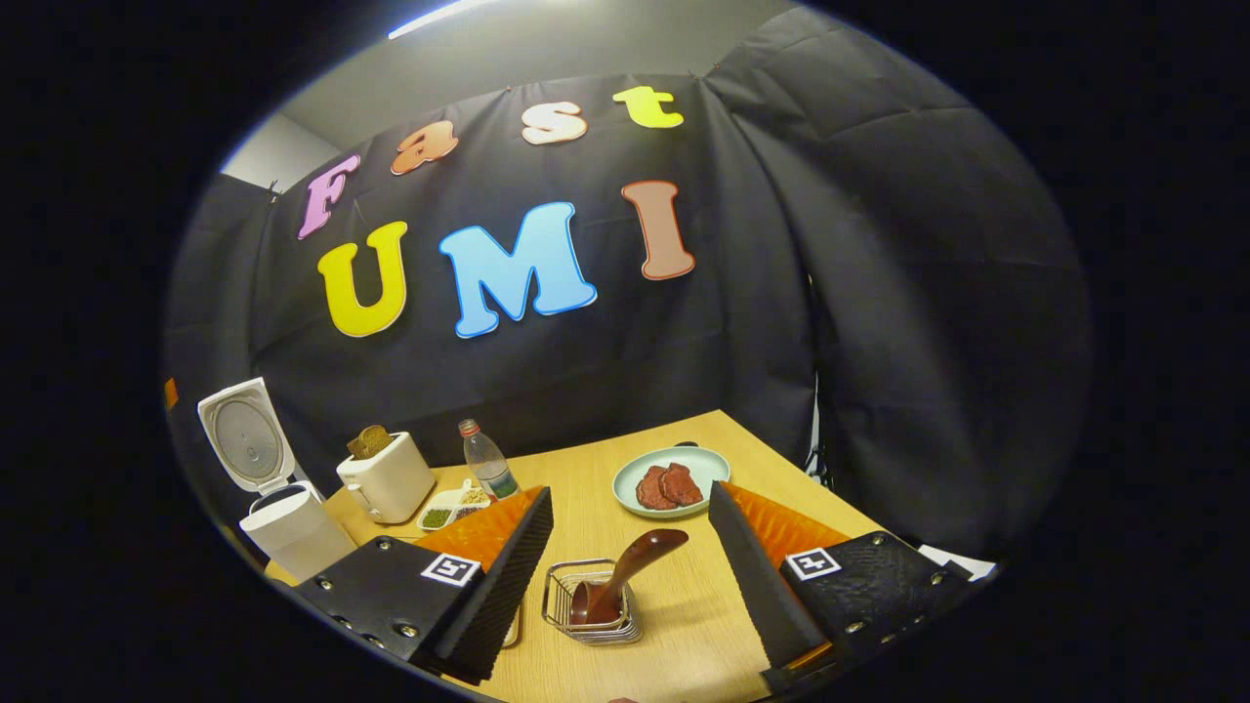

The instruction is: Close the left gripper, press the button to open the rice cooker; take a wooden spoon from the chopstick holder with the right hand, scoop a spoonful of rice and pour it into the rice cooker, then put the wooden spoon back into the chopstick holder.

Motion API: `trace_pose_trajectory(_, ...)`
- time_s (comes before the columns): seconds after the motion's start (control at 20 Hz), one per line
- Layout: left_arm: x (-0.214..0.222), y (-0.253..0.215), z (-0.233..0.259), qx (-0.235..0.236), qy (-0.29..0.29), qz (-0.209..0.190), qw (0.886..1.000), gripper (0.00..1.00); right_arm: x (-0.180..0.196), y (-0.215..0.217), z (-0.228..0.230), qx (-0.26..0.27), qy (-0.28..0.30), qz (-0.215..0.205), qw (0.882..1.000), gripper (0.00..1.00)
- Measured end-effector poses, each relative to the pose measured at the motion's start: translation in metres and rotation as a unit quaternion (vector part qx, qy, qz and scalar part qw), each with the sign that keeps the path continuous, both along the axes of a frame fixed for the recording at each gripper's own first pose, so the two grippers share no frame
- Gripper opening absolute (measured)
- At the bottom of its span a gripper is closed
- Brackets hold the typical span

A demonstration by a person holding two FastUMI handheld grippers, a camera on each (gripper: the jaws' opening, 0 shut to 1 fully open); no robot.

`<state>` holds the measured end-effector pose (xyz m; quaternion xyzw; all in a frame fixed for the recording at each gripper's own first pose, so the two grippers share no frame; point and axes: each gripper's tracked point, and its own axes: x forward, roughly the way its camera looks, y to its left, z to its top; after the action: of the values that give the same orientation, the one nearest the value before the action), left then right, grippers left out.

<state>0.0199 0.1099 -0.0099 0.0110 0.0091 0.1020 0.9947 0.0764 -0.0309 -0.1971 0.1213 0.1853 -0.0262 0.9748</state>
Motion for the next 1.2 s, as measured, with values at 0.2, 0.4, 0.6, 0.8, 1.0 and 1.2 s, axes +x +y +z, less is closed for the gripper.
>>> trace_pose_trajectory(0.2, -0.012, -0.006, 0.004, 0.009, 0.003, 0.003, 1.0, 0.99, 0.006, 0.007, -0.038, 0.025, 0.044, 0.008, 0.999, 0.98)
trace_pose_trajectory(0.4, -0.022, -0.01, 0.002, 0.012, 0.011, 0.008, 1.0, 0.99, 0.012, 0.015, -0.072, 0.056, 0.086, 0.017, 0.995, 0.95)
trace_pose_trajectory(0.6, -0.03, -0.011, 0.0, 0.01, 0.015, 0.019, 1.0, 0.99, 0.013, 0.022, -0.095, 0.09, 0.126, 0.024, 0.988, 0.75)
trace_pose_trajectory(0.8, -0.042, -0.008, -0.003, 0.012, 0.018, 0.037, 0.999, 0.99, 0.022, 0.03, -0.104, 0.111, 0.132, 0.042, 0.984, 0.28)
trace_pose_trajectory(1.0, -0.047, -0.005, -0.008, 0.006, 0.021, 0.048, 0.999, 0.99, 0.023, 0.035, -0.092, 0.094, 0.13, 0.071, 0.984, 0.12)
trace_pose_trajectory(1.2, -0.049, 0.011, -0.002, 0.013, 0.015, 0.051, 0.999, 0.99, 0.025, 0.038, -0.055, 0.052, 0.098, 0.079, 0.991, 0.12)
